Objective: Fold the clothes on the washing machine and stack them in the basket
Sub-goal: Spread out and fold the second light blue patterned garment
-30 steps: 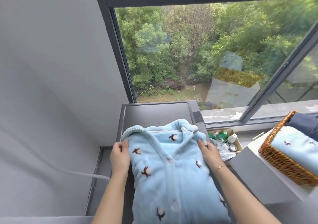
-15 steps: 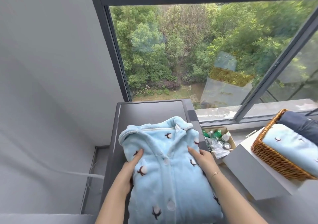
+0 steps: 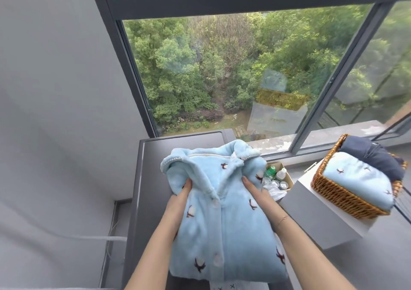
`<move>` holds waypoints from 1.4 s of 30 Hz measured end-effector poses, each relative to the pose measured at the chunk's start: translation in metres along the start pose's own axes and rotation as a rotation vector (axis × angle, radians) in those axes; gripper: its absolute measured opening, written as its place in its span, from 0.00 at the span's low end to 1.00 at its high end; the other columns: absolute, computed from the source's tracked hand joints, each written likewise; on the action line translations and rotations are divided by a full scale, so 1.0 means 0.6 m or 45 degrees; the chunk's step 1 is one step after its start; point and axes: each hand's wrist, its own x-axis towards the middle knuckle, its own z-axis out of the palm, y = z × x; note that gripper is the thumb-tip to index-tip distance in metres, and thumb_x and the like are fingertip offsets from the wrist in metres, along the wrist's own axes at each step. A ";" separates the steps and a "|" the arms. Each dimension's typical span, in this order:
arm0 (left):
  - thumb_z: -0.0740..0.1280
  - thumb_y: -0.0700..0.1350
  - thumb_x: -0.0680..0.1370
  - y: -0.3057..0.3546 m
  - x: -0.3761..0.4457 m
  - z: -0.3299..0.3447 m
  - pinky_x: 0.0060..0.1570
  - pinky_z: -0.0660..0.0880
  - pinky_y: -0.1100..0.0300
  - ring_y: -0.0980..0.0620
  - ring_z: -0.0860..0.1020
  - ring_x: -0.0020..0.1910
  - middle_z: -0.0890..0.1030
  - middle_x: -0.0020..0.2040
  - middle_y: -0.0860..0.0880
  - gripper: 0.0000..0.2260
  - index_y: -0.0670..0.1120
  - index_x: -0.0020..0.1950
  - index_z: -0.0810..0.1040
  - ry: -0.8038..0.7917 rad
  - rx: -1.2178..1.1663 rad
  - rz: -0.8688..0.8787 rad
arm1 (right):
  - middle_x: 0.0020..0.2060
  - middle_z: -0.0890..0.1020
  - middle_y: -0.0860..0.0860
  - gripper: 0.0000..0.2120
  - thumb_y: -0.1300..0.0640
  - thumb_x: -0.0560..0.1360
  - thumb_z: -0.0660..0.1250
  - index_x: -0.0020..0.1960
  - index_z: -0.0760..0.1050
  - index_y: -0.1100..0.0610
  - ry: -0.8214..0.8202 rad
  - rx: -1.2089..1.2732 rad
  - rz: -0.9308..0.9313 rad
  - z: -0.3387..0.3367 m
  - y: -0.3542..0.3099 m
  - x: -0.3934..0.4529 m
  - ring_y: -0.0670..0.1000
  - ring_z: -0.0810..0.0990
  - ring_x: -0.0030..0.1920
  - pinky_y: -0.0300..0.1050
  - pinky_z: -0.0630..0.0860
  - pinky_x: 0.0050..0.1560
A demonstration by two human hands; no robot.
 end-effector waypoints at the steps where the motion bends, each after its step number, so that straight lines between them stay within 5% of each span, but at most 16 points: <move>1: 0.65 0.75 0.65 0.005 -0.001 0.005 0.51 0.79 0.51 0.47 0.82 0.47 0.83 0.48 0.48 0.33 0.50 0.56 0.78 0.003 0.047 0.048 | 0.49 0.85 0.47 0.16 0.47 0.75 0.68 0.60 0.77 0.53 0.052 -0.044 -0.042 -0.008 -0.005 -0.002 0.45 0.84 0.48 0.34 0.78 0.41; 5: 0.60 0.71 0.72 0.038 -0.006 0.032 0.53 0.75 0.53 0.44 0.79 0.51 0.80 0.52 0.45 0.35 0.44 0.63 0.75 0.012 0.201 0.218 | 0.31 0.82 0.38 0.07 0.47 0.78 0.65 0.48 0.78 0.49 0.219 -0.130 -0.118 -0.030 -0.032 -0.028 0.34 0.79 0.32 0.27 0.72 0.32; 12: 0.61 0.69 0.74 0.049 -0.011 0.141 0.61 0.73 0.49 0.42 0.78 0.58 0.79 0.59 0.40 0.32 0.43 0.63 0.74 -0.175 0.365 0.343 | 0.37 0.81 0.47 0.15 0.47 0.78 0.65 0.59 0.75 0.56 0.498 -0.023 -0.155 -0.128 -0.038 -0.099 0.38 0.80 0.29 0.28 0.71 0.27; 20: 0.62 0.69 0.73 0.032 -0.048 0.342 0.57 0.70 0.57 0.44 0.77 0.59 0.77 0.63 0.44 0.32 0.44 0.64 0.74 -0.292 0.418 0.404 | 0.43 0.82 0.47 0.09 0.48 0.78 0.65 0.51 0.77 0.53 0.615 0.044 -0.185 -0.320 -0.052 -0.145 0.40 0.78 0.40 0.26 0.72 0.34; 25: 0.62 0.83 0.53 0.007 -0.035 0.541 0.62 0.73 0.47 0.43 0.80 0.56 0.81 0.58 0.43 0.51 0.47 0.63 0.78 -0.344 0.449 0.440 | 0.49 0.82 0.46 0.13 0.43 0.76 0.66 0.55 0.77 0.50 0.668 0.093 -0.169 -0.518 -0.063 -0.142 0.48 0.80 0.50 0.41 0.73 0.54; 29: 0.64 0.79 0.61 0.014 -0.032 0.686 0.62 0.73 0.46 0.45 0.80 0.54 0.82 0.56 0.40 0.41 0.46 0.57 0.79 -0.388 0.518 0.386 | 0.49 0.83 0.49 0.22 0.39 0.74 0.66 0.59 0.77 0.53 0.723 0.104 -0.150 -0.644 -0.091 -0.138 0.46 0.81 0.48 0.37 0.74 0.42; 34: 0.64 0.70 0.71 0.055 -0.044 0.825 0.56 0.77 0.47 0.43 0.80 0.52 0.81 0.50 0.44 0.30 0.45 0.57 0.77 -0.464 0.519 0.414 | 0.48 0.84 0.52 0.25 0.37 0.73 0.66 0.60 0.78 0.55 0.758 0.163 -0.116 -0.769 -0.132 -0.097 0.52 0.83 0.50 0.44 0.76 0.47; 42: 0.63 0.76 0.64 0.142 0.080 1.030 0.59 0.75 0.52 0.52 0.81 0.51 0.83 0.53 0.50 0.36 0.50 0.59 0.79 -0.535 0.631 0.490 | 0.43 0.85 0.50 0.22 0.38 0.74 0.65 0.57 0.79 0.55 0.783 0.272 -0.087 -0.918 -0.189 0.059 0.50 0.84 0.45 0.40 0.77 0.39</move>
